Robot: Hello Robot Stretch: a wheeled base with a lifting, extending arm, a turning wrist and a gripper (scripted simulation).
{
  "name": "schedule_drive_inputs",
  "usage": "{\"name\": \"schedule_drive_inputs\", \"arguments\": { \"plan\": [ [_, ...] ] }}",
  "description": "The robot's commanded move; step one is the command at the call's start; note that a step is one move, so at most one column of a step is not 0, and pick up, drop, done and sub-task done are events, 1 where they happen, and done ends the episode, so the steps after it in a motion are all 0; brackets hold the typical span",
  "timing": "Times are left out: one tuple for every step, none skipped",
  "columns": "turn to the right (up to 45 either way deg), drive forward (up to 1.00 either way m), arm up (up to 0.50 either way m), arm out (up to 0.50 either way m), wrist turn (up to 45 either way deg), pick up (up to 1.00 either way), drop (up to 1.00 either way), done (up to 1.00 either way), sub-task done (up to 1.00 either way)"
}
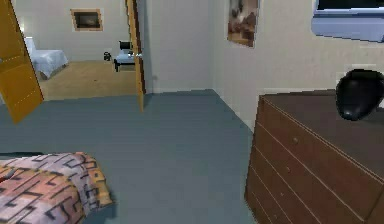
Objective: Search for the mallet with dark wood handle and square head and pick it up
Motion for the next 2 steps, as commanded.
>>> {"name": "schedule_drive_inputs", "arguments": {
  "plan": [
    [0.0, 1.00, 0.00, 0.00, 0.0, 0.00, 0.00, 0.00, 0.00],
    [-3.0, 0.00, 0.00, 0.00, 0.0, 0.00, 0.00, 0.00, 0.00]
  ]
}}
